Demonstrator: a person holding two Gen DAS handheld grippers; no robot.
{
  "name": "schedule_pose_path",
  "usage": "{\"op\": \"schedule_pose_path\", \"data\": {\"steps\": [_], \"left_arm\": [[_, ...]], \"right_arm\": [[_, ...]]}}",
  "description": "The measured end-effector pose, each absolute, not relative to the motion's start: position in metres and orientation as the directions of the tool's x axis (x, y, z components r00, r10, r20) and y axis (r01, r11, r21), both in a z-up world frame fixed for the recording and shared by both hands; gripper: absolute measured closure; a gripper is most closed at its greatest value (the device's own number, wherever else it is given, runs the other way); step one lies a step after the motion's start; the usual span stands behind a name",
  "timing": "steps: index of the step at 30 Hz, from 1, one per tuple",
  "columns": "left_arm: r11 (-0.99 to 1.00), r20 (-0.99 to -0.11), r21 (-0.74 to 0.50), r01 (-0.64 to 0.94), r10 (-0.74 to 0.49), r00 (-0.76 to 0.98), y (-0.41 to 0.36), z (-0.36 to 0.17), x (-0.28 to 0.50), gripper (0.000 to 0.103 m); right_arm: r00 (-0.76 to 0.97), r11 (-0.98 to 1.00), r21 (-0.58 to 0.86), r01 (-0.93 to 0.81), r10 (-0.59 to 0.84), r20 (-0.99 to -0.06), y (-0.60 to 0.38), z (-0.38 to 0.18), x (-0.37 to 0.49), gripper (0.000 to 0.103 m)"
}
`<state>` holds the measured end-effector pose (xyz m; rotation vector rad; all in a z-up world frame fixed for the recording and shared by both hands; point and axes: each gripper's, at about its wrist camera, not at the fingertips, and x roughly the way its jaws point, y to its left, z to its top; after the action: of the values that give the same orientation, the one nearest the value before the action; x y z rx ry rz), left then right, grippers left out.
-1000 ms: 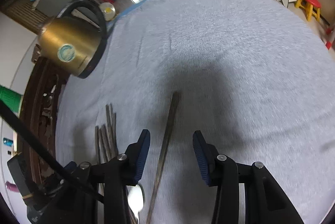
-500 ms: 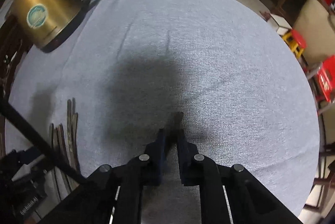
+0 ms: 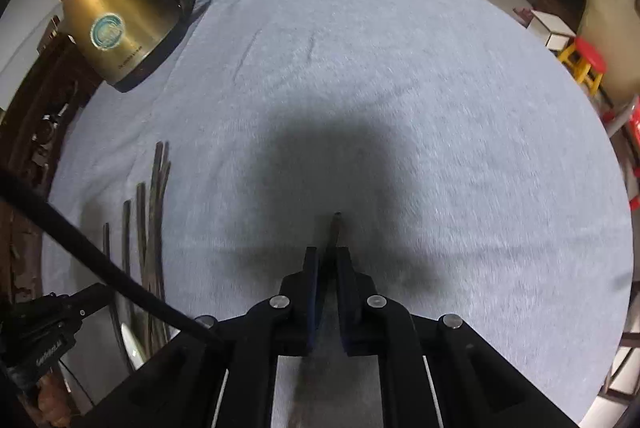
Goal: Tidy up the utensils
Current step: 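Close the right gripper on a dark chopstick while the left gripper grasps another chopstick, then lift both chopsticks upright over the grey cup and open both grippers to drop them in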
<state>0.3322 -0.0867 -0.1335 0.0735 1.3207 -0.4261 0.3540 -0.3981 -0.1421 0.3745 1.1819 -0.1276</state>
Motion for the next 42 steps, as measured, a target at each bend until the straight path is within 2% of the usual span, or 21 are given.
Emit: {"op": "schedule_pose_path", "data": {"steps": [5, 7, 9, 11, 13, 16, 18, 19, 22, 23, 27, 32, 37, 42], "left_arm": [[0.937, -0.941, -0.219, 0.273, -0.276, 0.194, -0.068, -0.120, 0.343, 0.096], [0.936, -0.938, -0.254, 0.242, -0.299, 0.174, -0.062, -0.115, 0.347, 0.083], [0.940, -0.936, -0.262, 0.217, -0.303, 0.180, -0.065, -0.113, 0.358, 0.055], [0.942, -0.932, -0.277, 0.189, -0.312, 0.184, -0.068, -0.114, 0.365, 0.049], [0.946, -0.938, -0.280, 0.165, -0.306, 0.164, -0.081, -0.127, 0.378, 0.049], [0.957, -0.949, -0.229, 0.178, -0.260, 0.180, -0.093, -0.125, 0.383, 0.057], [0.965, -0.956, -0.184, 0.189, -0.220, 0.192, -0.104, -0.123, 0.389, 0.091], [0.967, -0.958, -0.164, 0.194, -0.203, 0.200, -0.106, -0.122, 0.390, 0.095], [0.965, -0.956, -0.146, 0.219, -0.194, 0.222, -0.119, -0.125, 0.394, 0.095], [0.964, -0.954, -0.138, 0.226, -0.190, 0.230, -0.120, -0.125, 0.393, 0.095], [0.963, -0.935, -0.160, 0.218, -0.218, 0.280, -0.108, -0.108, 0.371, 0.096], [0.953, -0.870, -0.177, 0.245, -0.268, 0.414, -0.093, -0.044, 0.330, 0.096], [0.939, -0.751, -0.177, 0.295, -0.323, 0.575, -0.073, 0.027, 0.271, 0.097], [0.922, -0.588, -0.169, 0.349, -0.378, 0.715, -0.060, 0.085, 0.200, 0.098]], "right_arm": [[0.395, 0.927, 0.236, 0.293, 0.108, -0.912, -0.401, -0.134, 0.345, 0.095], [0.383, 0.927, 0.225, 0.301, 0.099, -0.918, -0.403, -0.131, 0.343, 0.095], [0.378, 0.920, 0.247, 0.304, 0.121, -0.918, -0.405, -0.130, 0.346, 0.095], [0.363, 0.919, 0.240, 0.312, 0.118, -0.924, -0.409, -0.130, 0.351, 0.094], [0.330, 0.919, 0.224, 0.324, 0.113, -0.937, -0.412, -0.131, 0.360, 0.090], [0.293, 0.927, 0.187, 0.325, 0.090, -0.952, -0.410, -0.133, 0.372, 0.078], [0.264, 0.934, 0.141, 0.327, 0.053, -0.963, -0.407, -0.137, 0.379, 0.073], [0.261, 0.937, 0.129, 0.324, 0.043, -0.964, -0.404, -0.139, 0.383, 0.073], [0.259, 0.955, 0.040, 0.293, -0.040, -0.965, -0.388, -0.140, 0.390, 0.076], [0.265, 0.960, 0.014, 0.279, -0.063, -0.962, -0.381, -0.140, 0.390, 0.094], [0.298, 0.962, 0.059, 0.266, -0.024, -0.954, -0.369, -0.138, 0.389, 0.096], [0.427, 0.967, 0.121, 0.225, 0.014, -0.904, -0.362, -0.105, 0.360, 0.096], [0.619, 0.976, 0.170, 0.133, 0.052, -0.784, -0.347, -0.053, 0.311, 0.096], [0.817, 0.981, 0.192, -0.005, 0.114, -0.565, -0.321, -0.001, 0.239, 0.096]]}}
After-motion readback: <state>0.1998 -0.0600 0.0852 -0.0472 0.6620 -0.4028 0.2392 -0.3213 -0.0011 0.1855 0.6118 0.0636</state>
